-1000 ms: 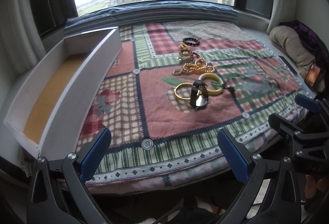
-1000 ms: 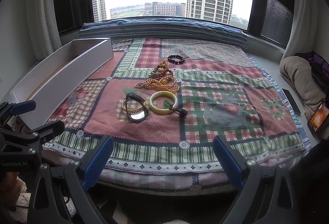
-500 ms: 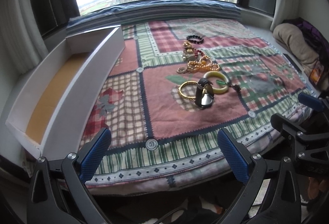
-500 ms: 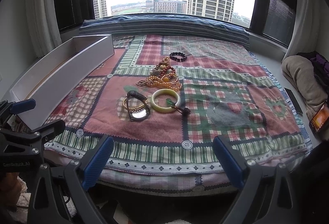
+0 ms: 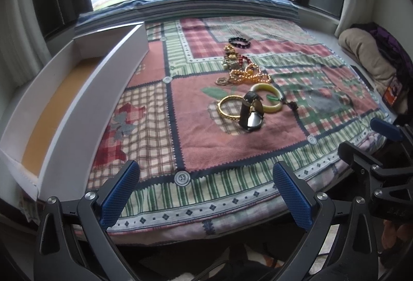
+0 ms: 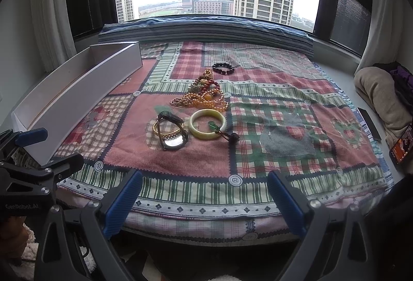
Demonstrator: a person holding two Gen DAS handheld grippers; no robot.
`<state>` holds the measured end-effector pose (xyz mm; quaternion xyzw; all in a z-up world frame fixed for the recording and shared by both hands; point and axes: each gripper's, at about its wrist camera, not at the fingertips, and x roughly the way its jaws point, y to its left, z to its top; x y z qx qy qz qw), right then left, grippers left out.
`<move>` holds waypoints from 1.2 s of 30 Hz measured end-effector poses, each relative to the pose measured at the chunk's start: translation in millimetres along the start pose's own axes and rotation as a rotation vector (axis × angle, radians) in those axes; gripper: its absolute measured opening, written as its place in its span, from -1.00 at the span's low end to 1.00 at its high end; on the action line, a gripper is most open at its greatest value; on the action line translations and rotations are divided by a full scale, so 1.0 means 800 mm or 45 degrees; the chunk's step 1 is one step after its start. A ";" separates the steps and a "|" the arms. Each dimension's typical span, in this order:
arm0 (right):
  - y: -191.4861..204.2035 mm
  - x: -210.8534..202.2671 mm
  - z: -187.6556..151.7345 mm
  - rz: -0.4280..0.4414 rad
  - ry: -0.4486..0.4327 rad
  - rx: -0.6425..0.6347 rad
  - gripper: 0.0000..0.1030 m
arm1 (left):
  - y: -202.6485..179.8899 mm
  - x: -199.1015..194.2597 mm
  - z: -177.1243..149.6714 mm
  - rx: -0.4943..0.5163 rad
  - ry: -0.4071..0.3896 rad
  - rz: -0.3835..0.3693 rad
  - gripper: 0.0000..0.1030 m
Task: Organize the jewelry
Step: 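Lower the left tool onto the black watch and close on it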
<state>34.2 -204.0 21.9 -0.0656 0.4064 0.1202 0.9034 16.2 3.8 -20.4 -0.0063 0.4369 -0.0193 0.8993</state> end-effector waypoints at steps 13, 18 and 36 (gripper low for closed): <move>-0.033 0.028 -0.004 -0.002 0.051 0.072 0.92 | -0.048 0.095 0.067 0.300 0.016 -0.261 0.98; -0.053 0.039 -0.007 -0.015 0.078 0.116 0.92 | -0.064 0.153 0.089 0.360 0.055 -0.311 0.89; -0.102 0.131 0.034 0.139 0.180 -0.071 0.92 | -0.039 0.148 0.089 0.195 0.174 -0.379 -0.64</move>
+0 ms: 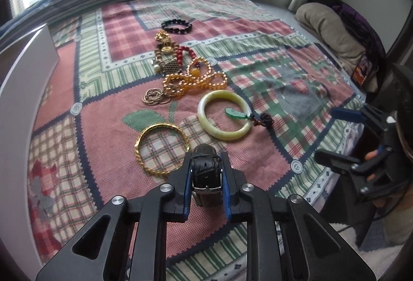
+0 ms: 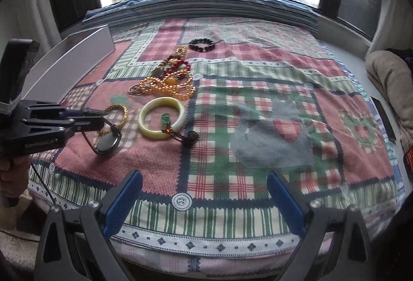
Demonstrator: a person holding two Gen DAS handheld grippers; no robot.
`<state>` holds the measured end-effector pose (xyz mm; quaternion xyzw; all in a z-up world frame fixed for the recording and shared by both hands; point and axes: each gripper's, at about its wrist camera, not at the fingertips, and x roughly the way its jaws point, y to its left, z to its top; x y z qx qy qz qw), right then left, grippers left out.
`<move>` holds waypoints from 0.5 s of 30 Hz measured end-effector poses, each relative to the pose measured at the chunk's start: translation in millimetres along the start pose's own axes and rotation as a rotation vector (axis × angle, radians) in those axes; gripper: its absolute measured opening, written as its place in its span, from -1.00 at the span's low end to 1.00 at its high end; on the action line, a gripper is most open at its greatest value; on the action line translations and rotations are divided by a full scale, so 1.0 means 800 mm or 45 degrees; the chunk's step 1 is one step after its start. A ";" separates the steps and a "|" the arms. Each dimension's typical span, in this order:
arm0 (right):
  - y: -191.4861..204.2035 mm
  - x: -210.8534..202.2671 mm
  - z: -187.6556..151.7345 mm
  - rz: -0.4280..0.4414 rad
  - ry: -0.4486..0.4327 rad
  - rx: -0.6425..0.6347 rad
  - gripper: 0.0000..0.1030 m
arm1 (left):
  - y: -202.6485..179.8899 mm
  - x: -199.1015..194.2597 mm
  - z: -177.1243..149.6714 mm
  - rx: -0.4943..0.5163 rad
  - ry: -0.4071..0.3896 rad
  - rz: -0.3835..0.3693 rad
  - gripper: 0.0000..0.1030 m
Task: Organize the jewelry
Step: 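Lower the left tool onto the black watch and close on it, then grasp the green jade pendant cord with the right tool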
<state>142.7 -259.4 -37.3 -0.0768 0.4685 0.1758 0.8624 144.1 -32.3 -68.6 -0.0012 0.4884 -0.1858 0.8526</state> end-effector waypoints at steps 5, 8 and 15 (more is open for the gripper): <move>0.007 0.053 0.031 0.118 0.061 -0.170 0.92 | 0.016 -0.029 -0.015 -0.077 -0.016 0.071 -0.64; 0.014 0.080 0.048 0.147 0.088 -0.254 0.79 | 0.028 -0.042 -0.026 -0.118 -0.024 0.106 -0.64; 0.018 0.120 0.056 0.171 0.238 -0.322 -0.70 | 0.047 -0.063 -0.050 -0.194 -0.030 0.158 -0.64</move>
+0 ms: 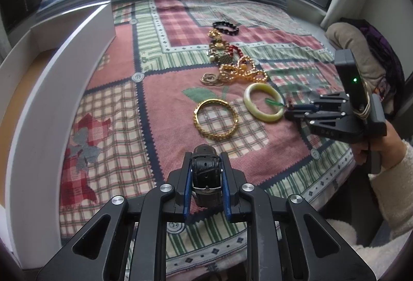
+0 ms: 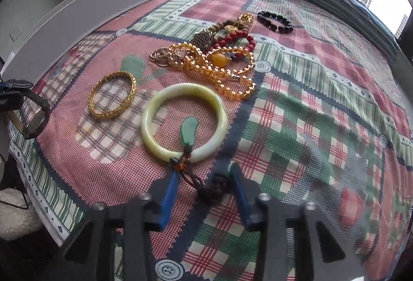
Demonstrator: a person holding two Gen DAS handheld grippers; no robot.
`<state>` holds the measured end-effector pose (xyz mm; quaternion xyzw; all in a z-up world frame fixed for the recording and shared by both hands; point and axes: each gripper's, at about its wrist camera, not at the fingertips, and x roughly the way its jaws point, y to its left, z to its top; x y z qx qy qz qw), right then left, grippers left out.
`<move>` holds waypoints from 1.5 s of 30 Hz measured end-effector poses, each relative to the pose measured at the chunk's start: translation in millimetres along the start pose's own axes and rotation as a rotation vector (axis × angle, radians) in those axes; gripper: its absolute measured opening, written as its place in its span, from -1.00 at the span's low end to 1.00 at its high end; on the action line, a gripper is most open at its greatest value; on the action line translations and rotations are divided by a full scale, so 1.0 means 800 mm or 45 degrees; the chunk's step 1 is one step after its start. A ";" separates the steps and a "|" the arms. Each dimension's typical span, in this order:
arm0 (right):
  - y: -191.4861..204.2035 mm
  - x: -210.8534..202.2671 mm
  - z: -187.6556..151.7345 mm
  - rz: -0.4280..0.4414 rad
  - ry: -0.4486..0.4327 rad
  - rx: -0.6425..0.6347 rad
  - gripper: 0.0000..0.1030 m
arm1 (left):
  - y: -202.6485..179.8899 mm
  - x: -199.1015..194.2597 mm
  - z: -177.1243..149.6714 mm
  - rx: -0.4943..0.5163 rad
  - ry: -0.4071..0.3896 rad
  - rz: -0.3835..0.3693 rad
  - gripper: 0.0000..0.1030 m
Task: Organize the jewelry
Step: 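Grasp the green jade pendant cord with the right tool, then release the watch into the white box while the right tool drops the pendant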
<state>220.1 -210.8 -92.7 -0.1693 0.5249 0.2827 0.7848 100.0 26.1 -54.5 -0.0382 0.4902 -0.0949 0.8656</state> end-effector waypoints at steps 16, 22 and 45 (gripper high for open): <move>0.169 -0.157 0.110 0.400 -0.355 -0.037 -0.74 | 0.160 -0.177 -0.011 -0.372 -0.291 0.240 -0.64; 0.294 -0.155 0.212 0.613 -0.430 -0.205 -0.74 | 0.261 -0.195 -0.015 -0.533 -0.308 0.513 -0.65; 0.422 -0.043 0.255 0.288 -0.333 -0.323 0.44 | 0.292 -0.164 -0.054 -0.616 -0.292 0.758 0.80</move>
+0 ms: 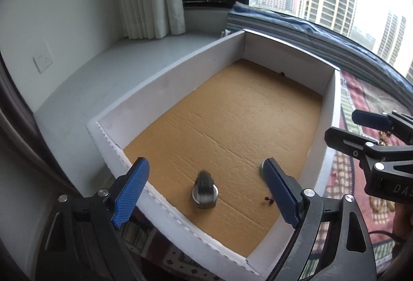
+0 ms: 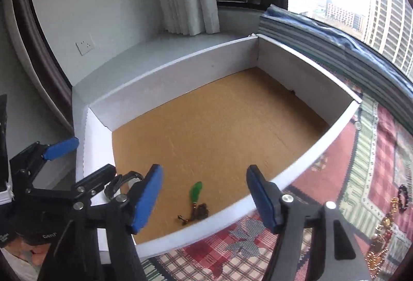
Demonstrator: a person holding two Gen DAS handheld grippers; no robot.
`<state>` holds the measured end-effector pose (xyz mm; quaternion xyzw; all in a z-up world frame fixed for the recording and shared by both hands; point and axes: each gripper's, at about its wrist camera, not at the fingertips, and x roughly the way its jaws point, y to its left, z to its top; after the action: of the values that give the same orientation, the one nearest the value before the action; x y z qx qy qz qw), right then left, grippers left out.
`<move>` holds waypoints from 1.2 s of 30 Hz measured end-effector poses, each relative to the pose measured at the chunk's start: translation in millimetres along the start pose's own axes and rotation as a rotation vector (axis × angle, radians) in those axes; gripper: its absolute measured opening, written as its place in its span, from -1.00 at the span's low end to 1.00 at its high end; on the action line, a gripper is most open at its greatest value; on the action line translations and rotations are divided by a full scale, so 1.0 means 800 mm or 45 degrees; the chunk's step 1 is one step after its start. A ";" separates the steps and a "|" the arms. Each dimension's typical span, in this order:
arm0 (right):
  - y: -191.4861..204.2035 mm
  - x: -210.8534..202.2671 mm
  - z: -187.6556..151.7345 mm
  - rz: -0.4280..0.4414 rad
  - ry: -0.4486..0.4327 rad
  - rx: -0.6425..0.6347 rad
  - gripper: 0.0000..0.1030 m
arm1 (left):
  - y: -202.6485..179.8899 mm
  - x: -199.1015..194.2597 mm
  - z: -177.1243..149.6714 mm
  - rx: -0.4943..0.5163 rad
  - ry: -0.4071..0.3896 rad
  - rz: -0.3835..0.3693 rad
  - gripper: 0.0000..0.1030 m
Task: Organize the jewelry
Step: 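Release the watch into the white box while the right tool drops the pendant, then move both tools back over the jewelry on the quilt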
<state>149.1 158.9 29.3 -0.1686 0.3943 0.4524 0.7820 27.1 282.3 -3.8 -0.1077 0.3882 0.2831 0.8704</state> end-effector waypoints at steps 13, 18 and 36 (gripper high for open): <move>-0.040 -0.129 -0.079 -0.446 -0.149 0.050 0.47 | -0.094 -0.058 -0.040 0.135 -0.006 -0.165 0.85; -0.059 -0.168 -0.112 -0.563 -0.164 0.087 0.47 | -0.135 -0.076 -0.057 0.211 0.001 -0.219 0.85; -0.111 -0.245 -0.207 -0.900 -0.132 0.211 0.47 | -0.210 -0.097 -0.102 0.347 0.049 -0.274 0.90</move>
<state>91.9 -103.8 66.7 -0.2072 0.3070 0.1287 0.9199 31.9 80.5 -7.0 -0.0350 0.4257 0.1311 0.8946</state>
